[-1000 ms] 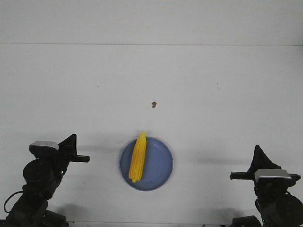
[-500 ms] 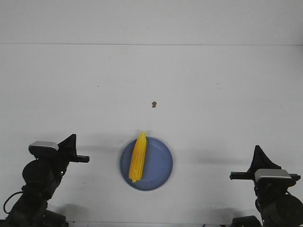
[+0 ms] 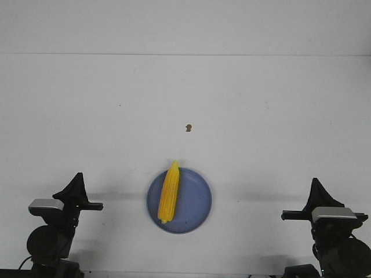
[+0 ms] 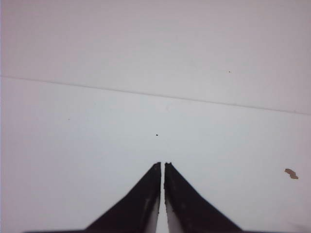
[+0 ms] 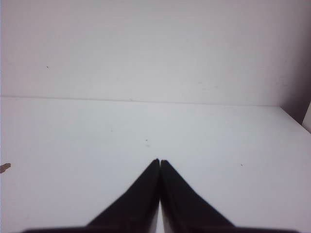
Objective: Place corn on plate with both arms
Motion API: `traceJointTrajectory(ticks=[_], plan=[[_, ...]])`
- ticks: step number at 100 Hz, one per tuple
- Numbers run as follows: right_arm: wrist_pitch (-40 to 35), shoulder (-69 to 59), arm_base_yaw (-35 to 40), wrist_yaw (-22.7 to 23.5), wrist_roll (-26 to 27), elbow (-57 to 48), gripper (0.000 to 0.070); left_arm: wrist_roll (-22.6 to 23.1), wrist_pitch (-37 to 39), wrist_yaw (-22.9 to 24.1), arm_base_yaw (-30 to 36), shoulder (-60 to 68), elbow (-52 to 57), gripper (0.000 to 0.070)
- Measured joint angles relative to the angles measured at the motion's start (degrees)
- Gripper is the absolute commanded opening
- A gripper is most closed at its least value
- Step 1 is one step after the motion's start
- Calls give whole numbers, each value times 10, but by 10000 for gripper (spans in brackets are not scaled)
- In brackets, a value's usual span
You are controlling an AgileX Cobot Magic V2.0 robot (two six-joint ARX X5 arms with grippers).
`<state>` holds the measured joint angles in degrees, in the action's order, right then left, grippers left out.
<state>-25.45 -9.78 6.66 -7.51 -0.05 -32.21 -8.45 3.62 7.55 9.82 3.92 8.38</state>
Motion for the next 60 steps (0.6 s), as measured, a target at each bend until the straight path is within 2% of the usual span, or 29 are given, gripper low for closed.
traceJointTrajectory(ticks=[7, 60], plan=[[0, 0, 0, 0, 0, 0, 4, 0, -2, 0, -6, -38, -23, 12], [13, 0, 0, 0, 0, 0, 4, 0, -9, -1, -16, -36, -58, 12]])
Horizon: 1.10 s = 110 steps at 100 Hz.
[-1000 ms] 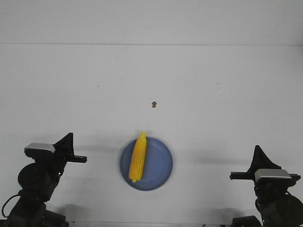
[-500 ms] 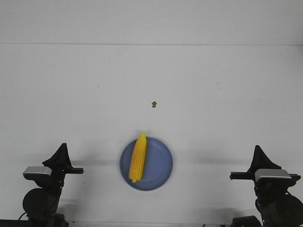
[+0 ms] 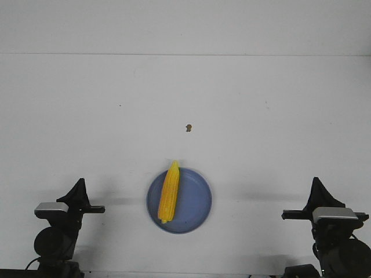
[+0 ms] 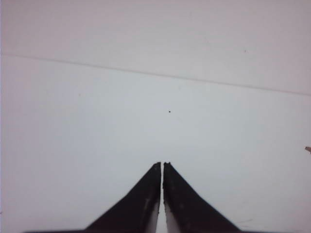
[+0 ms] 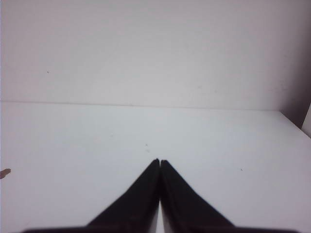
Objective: Place corn on plate with both arms
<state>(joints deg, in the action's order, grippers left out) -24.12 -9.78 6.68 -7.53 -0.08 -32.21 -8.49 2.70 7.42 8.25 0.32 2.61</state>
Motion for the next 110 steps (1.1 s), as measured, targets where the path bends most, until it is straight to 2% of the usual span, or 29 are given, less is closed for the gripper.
traceJointTrajectory(ticks=[23, 110], plan=[[6, 0, 0, 0, 0, 0, 4, 0, 44, 0, 0, 0, -7, 12], [6, 0, 0, 0, 0, 0, 4, 0, 43, 0, 0, 0, -7, 12]])
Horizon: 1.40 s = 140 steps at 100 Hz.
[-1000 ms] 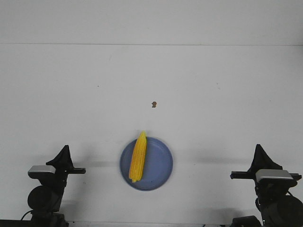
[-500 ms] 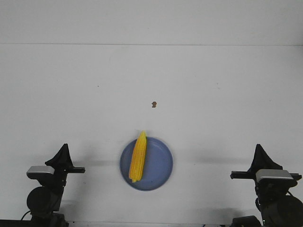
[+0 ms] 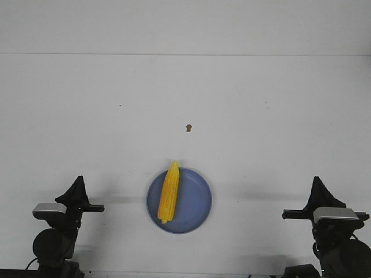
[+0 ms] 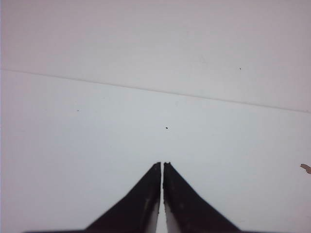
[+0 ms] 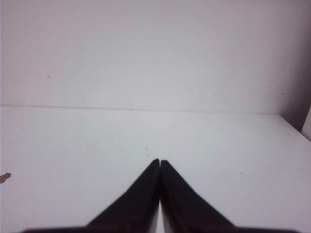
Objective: Place corn on plate with both arms
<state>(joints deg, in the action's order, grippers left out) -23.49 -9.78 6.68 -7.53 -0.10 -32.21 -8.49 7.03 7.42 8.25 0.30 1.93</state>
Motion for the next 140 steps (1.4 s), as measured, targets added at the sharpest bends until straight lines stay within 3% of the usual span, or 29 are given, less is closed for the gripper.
traceJointTrajectory(ticks=[24, 68, 104, 140], plan=[[18, 25, 0, 0, -1, 18, 4, 0, 0, 0, 0, 0, 0, 12], [175, 97, -17, 2, -1, 203, 4, 0, -1, 0, 0, 0, 0, 12], [274, 97, -73, 88, 3, 296, 4, 0, -1, 0, 0, 0, 0, 12], [295, 97, -93, 90, 21, 314, 4, 0, -1, 0, 0, 0, 0, 12]])
